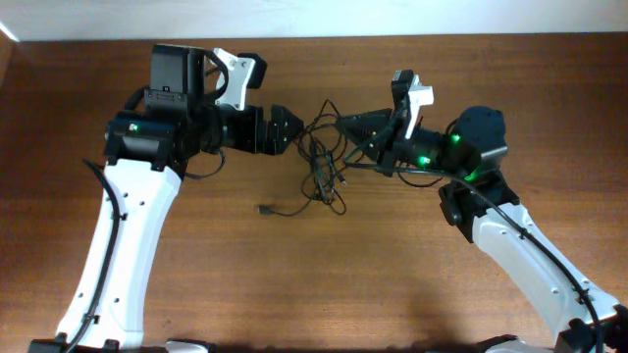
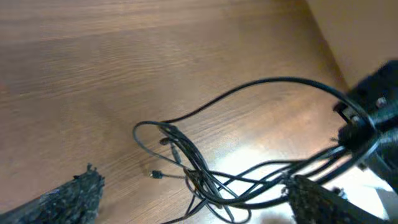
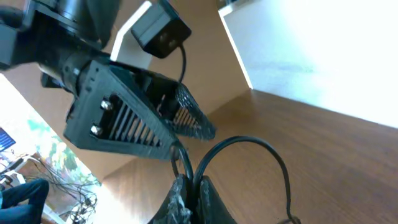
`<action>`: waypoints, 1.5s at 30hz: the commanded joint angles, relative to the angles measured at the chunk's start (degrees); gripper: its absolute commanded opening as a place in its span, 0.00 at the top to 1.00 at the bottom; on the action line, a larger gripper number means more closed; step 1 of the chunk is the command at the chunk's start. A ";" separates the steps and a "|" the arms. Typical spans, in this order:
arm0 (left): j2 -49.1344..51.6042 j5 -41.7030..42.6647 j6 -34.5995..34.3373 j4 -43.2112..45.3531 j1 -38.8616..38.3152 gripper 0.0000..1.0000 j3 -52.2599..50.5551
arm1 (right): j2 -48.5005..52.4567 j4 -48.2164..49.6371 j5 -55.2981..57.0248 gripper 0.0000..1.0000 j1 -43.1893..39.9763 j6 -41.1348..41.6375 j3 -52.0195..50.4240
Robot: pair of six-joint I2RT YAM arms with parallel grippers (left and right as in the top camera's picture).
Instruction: Untangle cables
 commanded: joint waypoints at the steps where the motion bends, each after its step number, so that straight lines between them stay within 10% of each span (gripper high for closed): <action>1: -0.70 9.99 7.58 -0.48 0.15 0.06 0.37 | -0.35 1.73 -0.22 0.96 0.15 1.62 1.36; 5: -0.81 23.47 19.43 -0.59 0.15 0.06 0.37 | -0.33 1.66 0.55 0.96 0.09 1.62 1.36; 19: -1.01 11.72 36.87 -1.57 0.13 0.00 0.35 | -0.33 8.66 -14.27 0.96 -2.32 4.59 1.36; 35: -0.90 16.55 50.18 -10.14 -8.13 0.00 0.35 | -0.33 8.83 -18.97 0.96 -2.38 4.57 1.36; 36: -0.87 16.57 50.25 -10.34 -8.15 0.04 0.35 | -0.33 8.83 -19.02 0.96 -2.38 4.57 1.36; 38: -0.87 16.50 50.25 -10.32 -8.28 0.57 0.35 | -0.33 8.83 -19.23 0.96 -2.38 4.57 1.36; 45: -0.87 16.50 50.25 -9.81 -8.24 1.00 0.35 | -0.33 8.76 -22.58 0.96 -2.36 4.59 1.36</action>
